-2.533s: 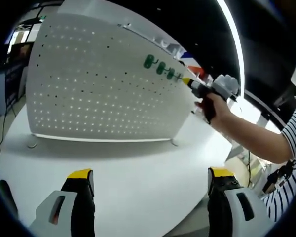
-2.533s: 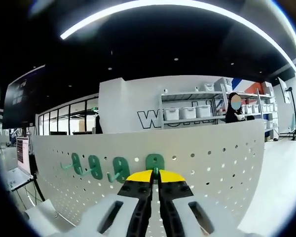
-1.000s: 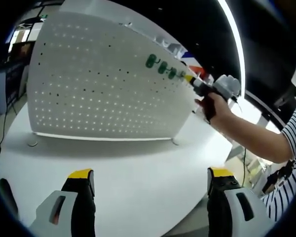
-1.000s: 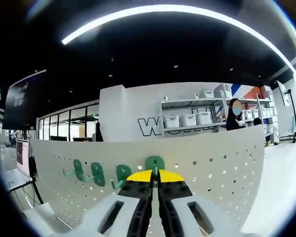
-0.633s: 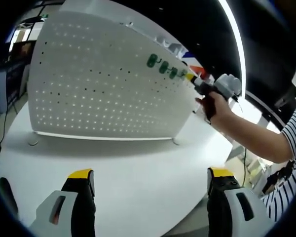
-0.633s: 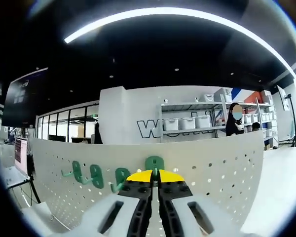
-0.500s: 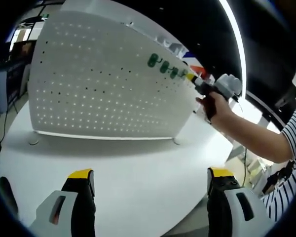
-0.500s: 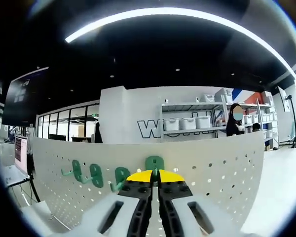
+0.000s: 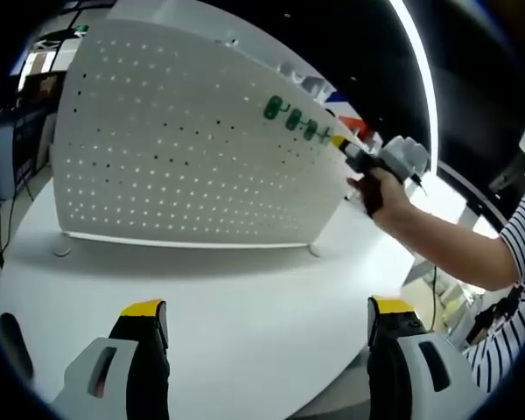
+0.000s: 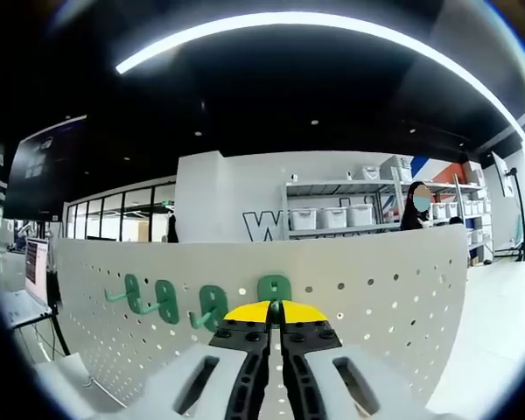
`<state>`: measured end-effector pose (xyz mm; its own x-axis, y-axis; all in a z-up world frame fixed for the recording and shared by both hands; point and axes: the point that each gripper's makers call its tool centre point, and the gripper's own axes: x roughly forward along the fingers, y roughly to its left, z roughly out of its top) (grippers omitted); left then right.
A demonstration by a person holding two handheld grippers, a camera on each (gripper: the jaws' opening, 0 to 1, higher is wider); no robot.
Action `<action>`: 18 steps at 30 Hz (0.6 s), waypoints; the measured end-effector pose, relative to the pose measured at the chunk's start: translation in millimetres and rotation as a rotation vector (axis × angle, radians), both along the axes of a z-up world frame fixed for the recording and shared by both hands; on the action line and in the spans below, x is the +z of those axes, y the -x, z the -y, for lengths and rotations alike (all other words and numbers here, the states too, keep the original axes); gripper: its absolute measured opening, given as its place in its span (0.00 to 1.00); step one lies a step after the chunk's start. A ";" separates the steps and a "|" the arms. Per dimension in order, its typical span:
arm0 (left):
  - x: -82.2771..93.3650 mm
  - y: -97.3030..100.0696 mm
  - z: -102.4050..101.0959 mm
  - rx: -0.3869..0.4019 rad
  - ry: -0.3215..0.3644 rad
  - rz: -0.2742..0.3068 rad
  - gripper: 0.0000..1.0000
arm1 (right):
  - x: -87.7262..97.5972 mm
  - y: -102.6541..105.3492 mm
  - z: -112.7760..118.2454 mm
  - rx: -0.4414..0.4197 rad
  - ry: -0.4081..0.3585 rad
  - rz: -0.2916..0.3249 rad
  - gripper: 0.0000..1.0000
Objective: Insert the hook assembly into the mounting plate slot until the hook locks in place.
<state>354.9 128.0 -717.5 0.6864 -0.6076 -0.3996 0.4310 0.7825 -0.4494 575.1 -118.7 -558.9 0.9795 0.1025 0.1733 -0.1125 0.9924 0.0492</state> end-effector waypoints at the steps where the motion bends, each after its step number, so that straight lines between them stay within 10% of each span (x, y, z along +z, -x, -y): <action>1: -0.4 0.0 -0.8 0.001 0.000 -0.001 0.96 | -0.3 -0.2 -0.6 0.000 0.005 -0.002 0.00; 18: -0.5 0.7 -2.2 0.003 -0.008 -0.002 0.96 | -7.9 -6.6 -1.2 -0.002 0.003 -0.015 0.00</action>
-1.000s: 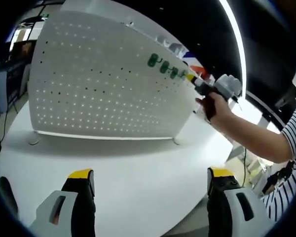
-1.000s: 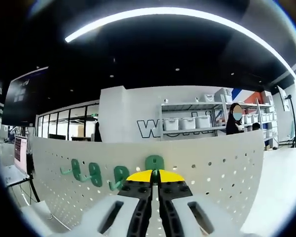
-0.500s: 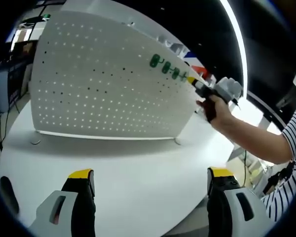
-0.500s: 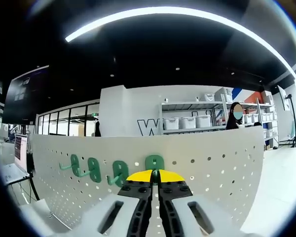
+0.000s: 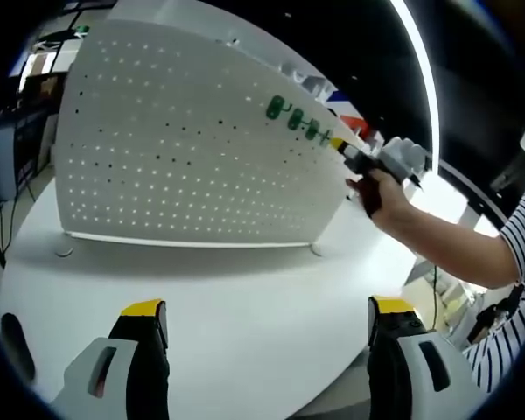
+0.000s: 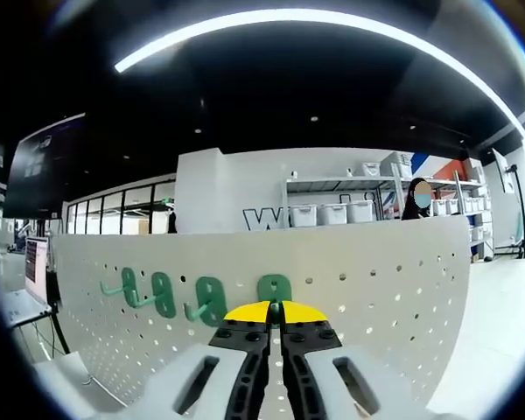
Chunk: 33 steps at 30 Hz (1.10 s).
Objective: Insert the hook assembly into the mounting plate slot until the hook locks in place.
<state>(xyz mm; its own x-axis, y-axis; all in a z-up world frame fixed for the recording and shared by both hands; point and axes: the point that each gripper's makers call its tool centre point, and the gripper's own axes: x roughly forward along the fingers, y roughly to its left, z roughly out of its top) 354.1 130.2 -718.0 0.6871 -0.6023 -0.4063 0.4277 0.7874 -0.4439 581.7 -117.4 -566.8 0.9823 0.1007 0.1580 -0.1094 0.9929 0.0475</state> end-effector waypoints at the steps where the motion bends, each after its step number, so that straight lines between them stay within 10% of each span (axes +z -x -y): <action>1: 0.1 -0.1 -0.3 0.001 0.000 0.000 0.96 | -0.1 0.1 -0.5 -0.001 -0.002 -0.002 0.00; 33: 5.9 3.8 -0.4 -0.003 -0.003 0.016 0.98 | 12.4 10.7 5.1 0.010 -0.012 -0.028 0.05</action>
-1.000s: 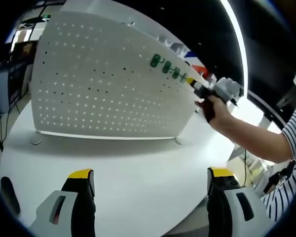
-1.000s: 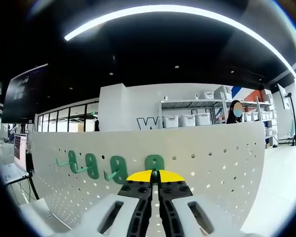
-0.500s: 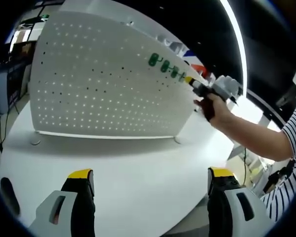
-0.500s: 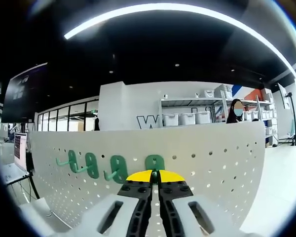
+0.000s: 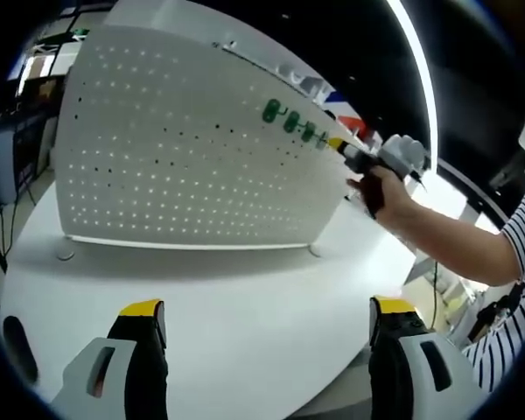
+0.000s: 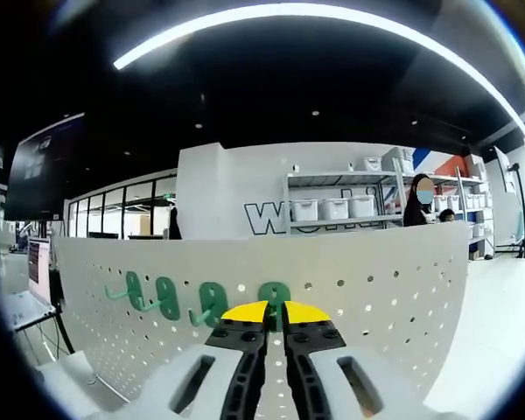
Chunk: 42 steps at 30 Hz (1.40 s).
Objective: Insert the hook assembly into the mounting plate slot until the hook locks in place.
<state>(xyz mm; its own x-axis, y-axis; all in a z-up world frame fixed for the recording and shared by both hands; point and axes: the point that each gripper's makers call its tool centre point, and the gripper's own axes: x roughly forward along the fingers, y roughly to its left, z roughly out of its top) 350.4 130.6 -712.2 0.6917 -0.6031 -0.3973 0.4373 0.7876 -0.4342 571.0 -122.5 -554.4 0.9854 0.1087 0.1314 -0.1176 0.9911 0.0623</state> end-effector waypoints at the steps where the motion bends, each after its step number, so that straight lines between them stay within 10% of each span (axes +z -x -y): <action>1: 0.2 -0.2 -0.5 0.001 -0.001 0.001 0.98 | 2.0 1.3 1.2 0.000 -0.013 0.000 0.07; 11: 5.8 -0.9 -5.9 0.018 0.001 0.018 0.99 | -3.4 20.8 13.4 -0.004 0.000 -0.051 0.31; 26: 9.8 2.2 -5.2 0.005 -0.019 0.038 1.00 | -77.5 75.1 24.4 0.016 0.046 -0.272 0.66; 42: 11.3 8.4 -4.0 0.000 -0.029 0.043 1.00 | -134.0 146.5 33.2 0.029 0.026 -0.415 0.82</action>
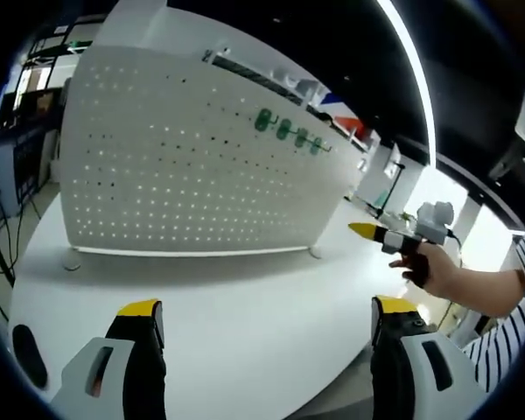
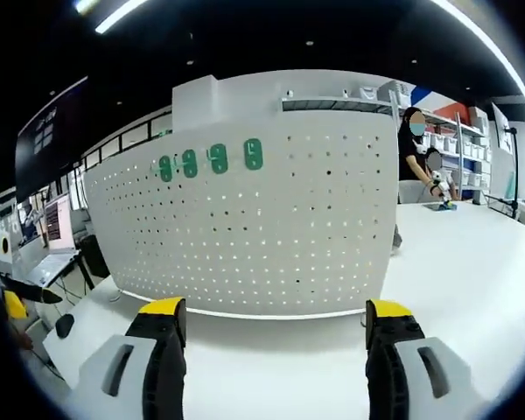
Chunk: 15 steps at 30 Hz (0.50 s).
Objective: Insert the hook assembly into the mounting plate slot until the hook locks in place.
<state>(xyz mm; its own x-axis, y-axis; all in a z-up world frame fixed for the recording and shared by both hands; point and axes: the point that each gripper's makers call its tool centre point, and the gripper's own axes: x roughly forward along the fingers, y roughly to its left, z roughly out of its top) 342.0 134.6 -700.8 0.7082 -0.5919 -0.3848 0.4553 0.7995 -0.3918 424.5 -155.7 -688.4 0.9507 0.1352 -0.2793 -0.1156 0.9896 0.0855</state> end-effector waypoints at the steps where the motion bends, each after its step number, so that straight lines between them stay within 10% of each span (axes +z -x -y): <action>1: -0.1 0.7 0.4 -0.001 -0.001 0.000 1.00 | -1.5 4.5 -0.1 0.003 -0.002 -0.006 0.83; 15: 0.6 5.3 1.1 -0.002 -0.002 0.002 1.00 | -18.1 42.8 -0.5 0.008 -0.018 -0.059 0.88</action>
